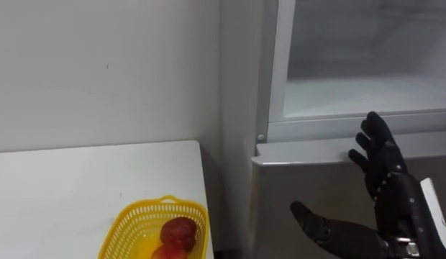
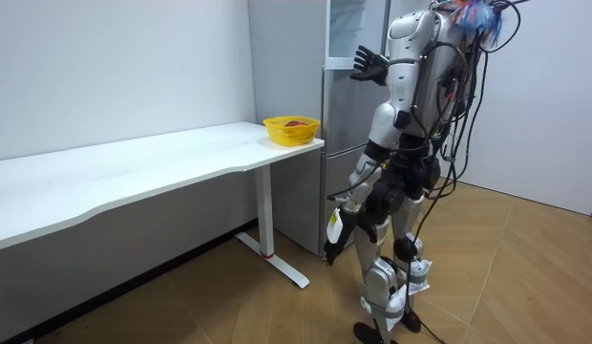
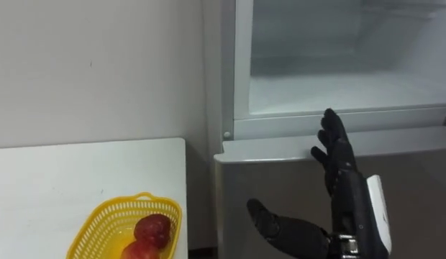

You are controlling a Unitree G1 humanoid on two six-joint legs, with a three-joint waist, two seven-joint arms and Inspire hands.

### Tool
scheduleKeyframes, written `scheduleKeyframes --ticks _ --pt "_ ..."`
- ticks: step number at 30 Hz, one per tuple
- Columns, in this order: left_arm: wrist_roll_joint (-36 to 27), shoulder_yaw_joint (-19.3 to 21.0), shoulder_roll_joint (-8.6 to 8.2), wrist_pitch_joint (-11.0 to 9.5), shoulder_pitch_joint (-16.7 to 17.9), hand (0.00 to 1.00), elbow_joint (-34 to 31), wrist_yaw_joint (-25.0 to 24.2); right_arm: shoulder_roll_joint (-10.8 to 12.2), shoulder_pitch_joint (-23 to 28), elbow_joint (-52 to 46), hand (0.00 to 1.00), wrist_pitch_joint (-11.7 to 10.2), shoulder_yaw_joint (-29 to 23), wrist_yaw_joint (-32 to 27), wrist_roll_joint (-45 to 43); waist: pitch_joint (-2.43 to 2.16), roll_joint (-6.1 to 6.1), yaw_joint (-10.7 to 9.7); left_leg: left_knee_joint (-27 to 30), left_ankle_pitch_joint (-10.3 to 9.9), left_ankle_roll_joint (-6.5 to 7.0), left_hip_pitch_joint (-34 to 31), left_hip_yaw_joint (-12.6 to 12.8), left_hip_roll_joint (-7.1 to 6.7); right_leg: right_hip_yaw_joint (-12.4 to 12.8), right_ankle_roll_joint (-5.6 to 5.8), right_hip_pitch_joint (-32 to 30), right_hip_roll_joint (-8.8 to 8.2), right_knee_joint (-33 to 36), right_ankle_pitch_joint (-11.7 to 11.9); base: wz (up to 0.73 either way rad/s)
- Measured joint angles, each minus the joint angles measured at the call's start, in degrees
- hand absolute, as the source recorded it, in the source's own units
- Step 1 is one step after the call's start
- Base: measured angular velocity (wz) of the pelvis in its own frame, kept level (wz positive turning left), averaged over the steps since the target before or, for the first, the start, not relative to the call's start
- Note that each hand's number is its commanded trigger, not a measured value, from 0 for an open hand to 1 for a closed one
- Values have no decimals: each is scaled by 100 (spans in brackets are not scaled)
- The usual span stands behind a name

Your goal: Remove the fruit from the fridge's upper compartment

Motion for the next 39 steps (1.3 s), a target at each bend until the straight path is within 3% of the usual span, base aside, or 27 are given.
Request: scheduleKeyframes --ticks 5,8,10,12,15,20,28,34,39 --pt "-4 69 9 1 125 0 -149 54 9 65 354 0 -403 -28 -63 271 -3 7 -90 -5 -2 1 20 -21 -2 -1 4 22 0 0 -3 1" --pt "-5 69 22 3 182 0 -276 117 9 207 782 0 -487 -123 -213 404 -12 4 -152 -10 -13 8 18 -18 -3 -20 8 40 -6 -49 -4 0" --pt "-5 66 26 6 213 0 -274 122 9 418 1119 0 -339 -222 -367 532 -20 8 -210 -14 -16 12 39 -19 -5 -23 15 71 -7 -73 1 0" --pt "-5 36 24 9 215 0 -245 122 34 613 1737 0 171 -318 -673 917 -40 -11 -250 -42 -15 13 46 -4 -12 -11 19 38 -11 -60 0 -5" --pt "-5 36 16 14 237 0 -223 103 38 756 1872 0 391 -454 -1034 1323 -34 51 -270 -68 -13 15 -18 28 -15 11 21 -78 -11 -31 0 -11" --pt "-4 100 18 7 293 0 -227 100 38 703 1865 0 326 -912 -1684 1289 -41 49 -264 -65 -6 7 -6 81 -27 139 24 -103 55 15 -11 -6" --pt "-6 150 19 9 462 0 -361 102 37 643 1863 0 72 -1520 -2837 1572 -4 -34 -390 -75 -17 13 6 82 -70 170 52 -121 43 10 -70 0" --pt "-10 195 42 -4 468 0 -468 102 36 744 2161 0 0 -1785 -3038 3086 -15 -61 -566 -96 -17 14 -47 50 -71 144 49 -183 36 24 -68 1" --pt "-8 279 160 -12 577 0 -865 69 30 754 2506 0 -2 -2400 -3178 4777 -11 -82 -739 -89 -16 15 -84 78 -72 181 49 -198 43 39 -71 -2"
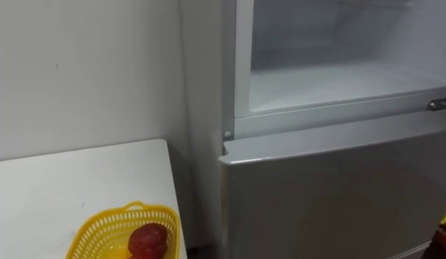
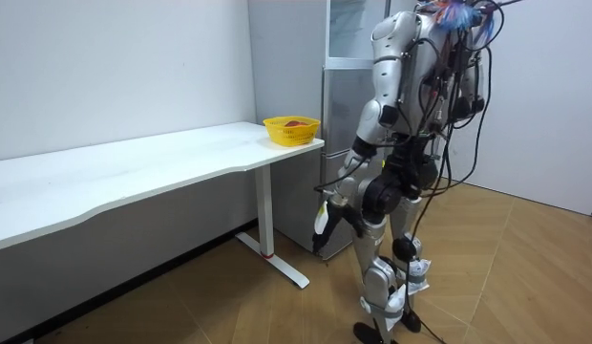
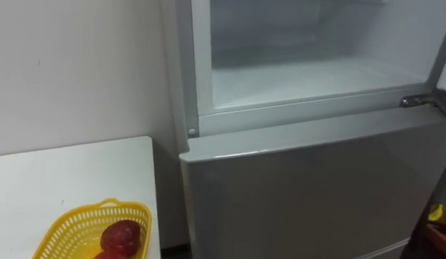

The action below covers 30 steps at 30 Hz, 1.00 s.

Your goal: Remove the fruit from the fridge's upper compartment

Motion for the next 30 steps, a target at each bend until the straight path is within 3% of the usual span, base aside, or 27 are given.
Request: scheduleKeyframes --ticks 6,9,12,16,23,30 --pt "7 554 65 -35 108 0 -247 -117 -28 -12 41 0 -48 -795 -25 1720 -21 -156 -26 -15 2 -2 -29 13 2 15 -9 -98 5 12 -41 -2" --pt "13 649 95 -36 152 0 -274 -216 -67 -98 -27 0 -120 -1148 16 2499 -28 -172 -61 -1 1 -2 -54 32 -4 28 -6 -130 0 14 -39 -2" --pt "9 812 99 -38 178 0 -237 -251 -123 -317 -212 0 -183 -1196 195 2987 -23 -159 5 2 2 -1 -66 218 14 151 -9 -231 11 184 -37 -29" --pt "28 830 93 -109 154 0 -258 -265 -208 -416 -380 0 -244 -1211 672 3276 -25 -143 -15 -6 1 -1 -80 225 10 225 -7 -310 9 186 -49 -4" --pt "65 1223 34 -216 269 0 -295 -293 -208 -560 -856 0 -246 -1622 1700 3776 -32 -103 -128 -15 2 -1 -101 250 57 236 -10 -299 18 218 -46 -1" --pt "66 1241 1 -245 329 0 -269 -295 -208 -797 -959 0 -234 -1704 2674 3783 -23 -124 -111 -15 2 -3 0 335 72 276 -24 -252 13 278 -56 -4"
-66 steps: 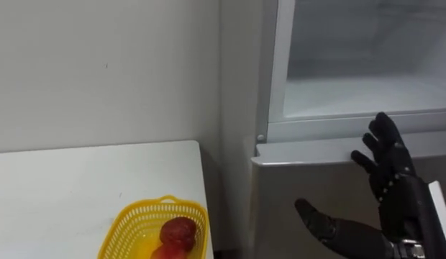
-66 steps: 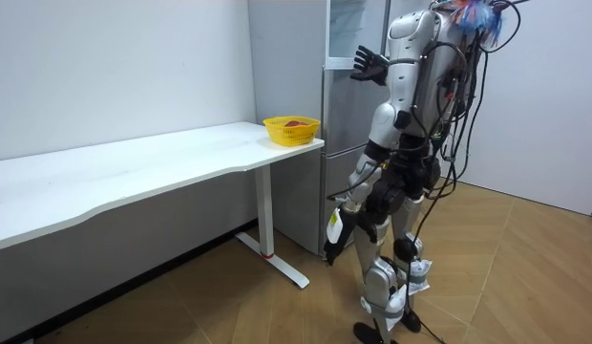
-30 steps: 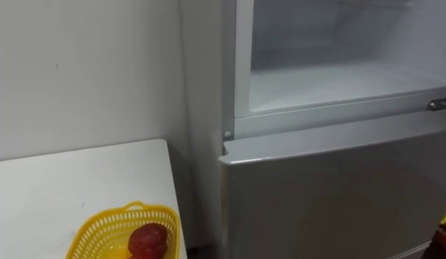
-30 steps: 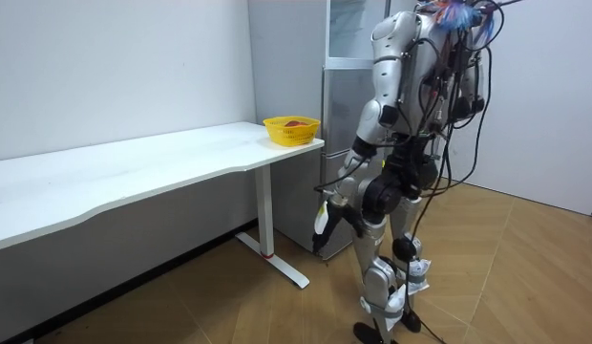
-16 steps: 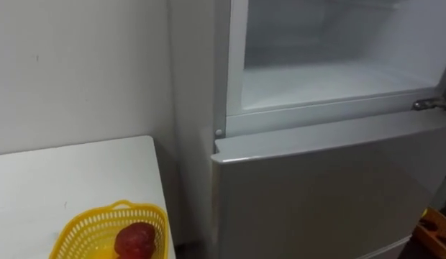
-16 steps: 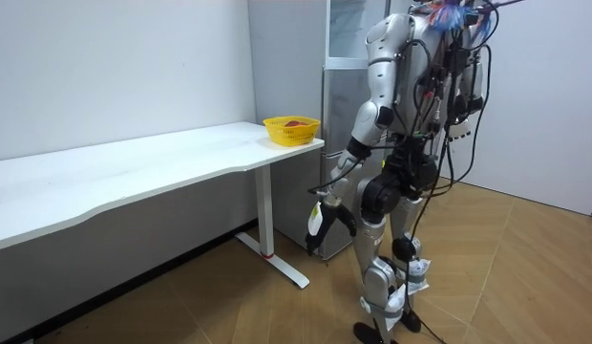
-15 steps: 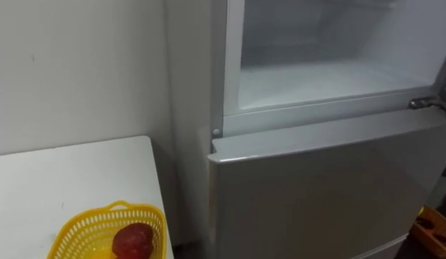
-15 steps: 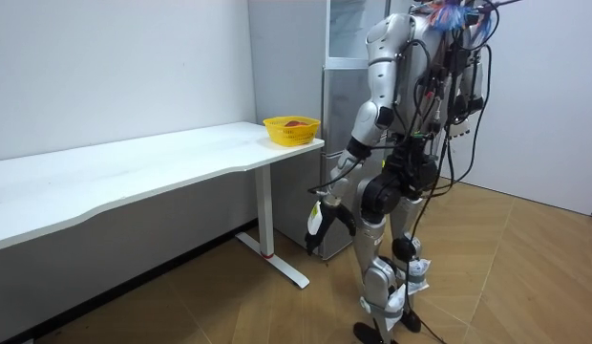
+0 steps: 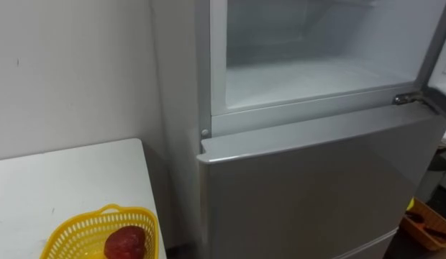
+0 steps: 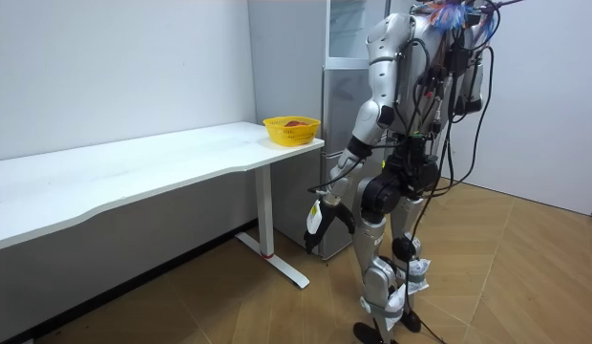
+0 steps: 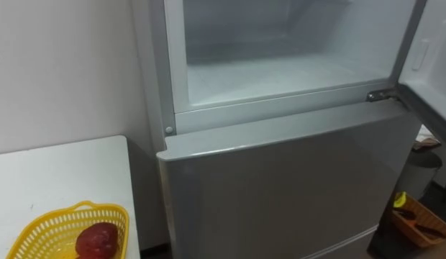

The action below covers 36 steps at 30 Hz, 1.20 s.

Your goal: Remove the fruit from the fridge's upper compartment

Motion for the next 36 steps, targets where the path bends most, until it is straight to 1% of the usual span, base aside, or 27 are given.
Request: scheduleKeyframes --ticks 4,10,12,15,19,21,25,28,30,34,36 --pt "-1 -1 -1 -23 -6 0 33 5 0 -37 -144 0 38 16 445 57 2 -3 5 0 -2 -3 -2 -1 5 0 -5 -54 -25 4 -17 0" --pt "0 -3 -2 -51 -10 0 70 2 -24 -94 -666 0 127 20 1075 81 2 -3 -1 25 -3 -6 -14 -33 13 -13 -15 -58 -23 26 -16 0" --pt "-12 -9 -2 -88 -22 0 167 21 -91 -111 -692 0 156 20 1283 83 2 -4 -1 32 -4 -6 -10 -36 12 -17 -15 -46 -27 23 -14 0" --pt "-10 -21 -2 -84 -22 0 305 121 -179 -118 -694 0 259 26 1503 81 3 -5 -4 32 -4 -7 -7 -34 15 -21 -19 -47 -26 22 -11 0" --pt "-6 -21 -2 -84 -30 0 435 181 -223 -252 -697 0 296 29 1717 57 3 -9 -7 40 -4 -7 -26 -56 16 -56 -20 -45 -32 22 -11 1" --pt "-3 5 -2 -82 -39 0 485 233 -228 -280 -724 0 323 23 1815 56 0 -31 -10 70 -4 -7 -65 -107 12 -138 -24 -48 -56 25 -11 11" --pt "3 5 -28 -71 -56 0 525 230 -229 -315 -846 0 422 32 2005 46 1 -36 13 101 -7 -9 -80 -124 11 -162 -25 -53 -62 22 -11 4" --pt "2 4 -32 -70 -77 0 525 223 -231 -466 -893 0 469 77 2170 -55 -2 -44 24 102 -10 -12 -74 -124 12 -166 -26 -44 -61 23 -10 0" --pt "2 3 -45 -68 -102 0 525 223 -231 -467 -984 0 507 86 2293 -168 -4 -34 86 103 -10 -12 -85 -128 11 -168 -27 -30 -62 25 -9 0" --pt "0 3 -47 -28 -122 0 516 228 -232 -467 -1006 0 511 114 2375 -337 -5 -31 152 105 -9 -12 -105 -125 10 -180 -27 -23 -63 22 -7 0" --pt "-21 -10 -48 21 -124 0 516 231 -231 -467 -1008 0 531 262 2428 -342 -6 -29 166 105 -9 -12 -108 -125 11 -196 -28 -12 -63 23 -6 0"
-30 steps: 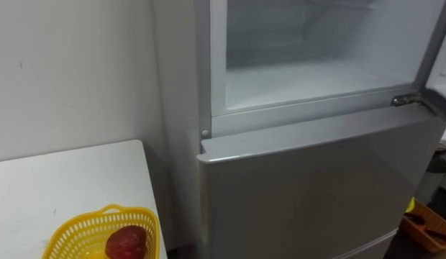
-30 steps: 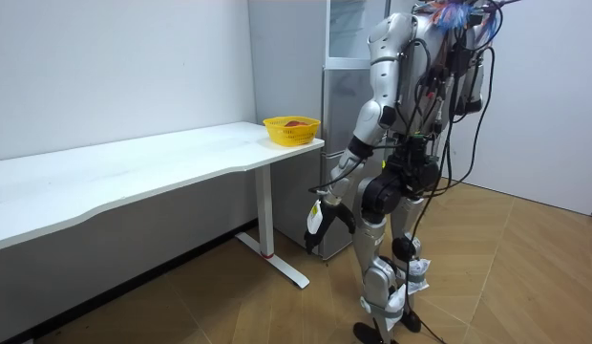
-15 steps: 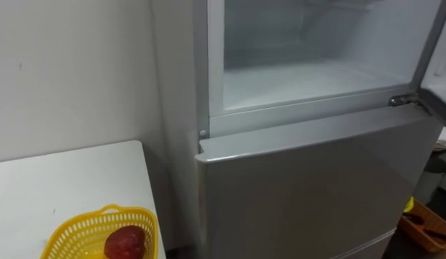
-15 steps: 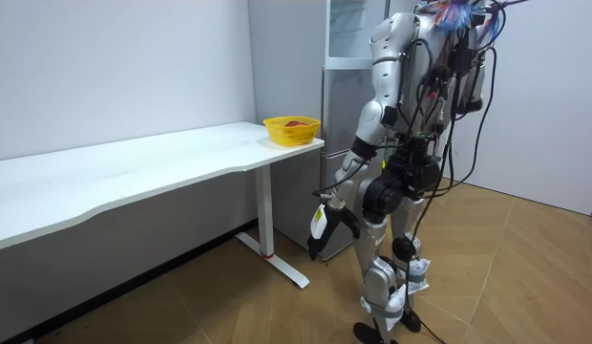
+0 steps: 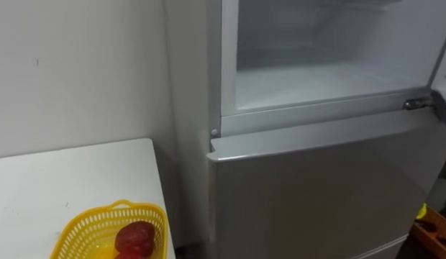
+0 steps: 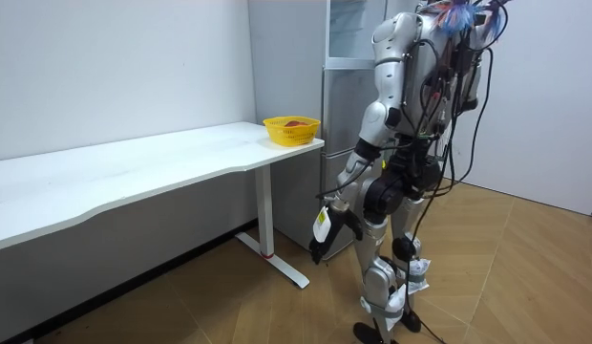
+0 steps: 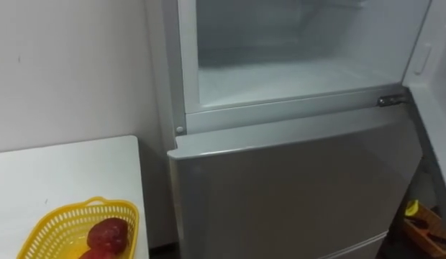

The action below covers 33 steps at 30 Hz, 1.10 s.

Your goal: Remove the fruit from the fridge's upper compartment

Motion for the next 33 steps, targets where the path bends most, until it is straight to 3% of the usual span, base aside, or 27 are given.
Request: scheduleKeyframes --ticks 7,13,19,23,27,33 --pt "-18 -49 -3 55 -28 0 -2 1 -6 -96 0 0 172 307 37 -209 5 -6 37 8 0 0 21 -21 -2 -90 -1 49 -15 -23 5 2" --pt "11 -15 -11 122 -26 0 -7 -28 -58 -117 0 0 302 475 87 -821 14 -57 177 10 1 1 77 -201 -21 -198 2 162 -33 -118 2 12" --pt "21 -18 -20 160 -1 0 2 -3 -386 -155 86 0 339 706 34 -1823 81 -177 381 -2 16 -20 159 -224 -13 -192 -12 272 -12 -126 4 0" --pt "-1 -20 -76 165 31 0 -1 0 -399 -156 91 0 353 946 81 -2018 70 -250 496 7 17 -22 162 -226 -6 -201 -16 277 -11 -138 5 0" --pt "-1 -15 -82 195 83 0 -2 12 -402 -156 90 0 509 1133 211 -2001 35 -278 624 8 16 -22 157 -246 -9 -227 -16 285 -17 -137 5 1" --pt "-29 -15 -79 238 147 0 -4 29 -407 -157 90 0 563 1155 247 -1904 31 -292 620 27 15 -22 164 -332 -18 -349 -16 367 -25 -181 9 8"
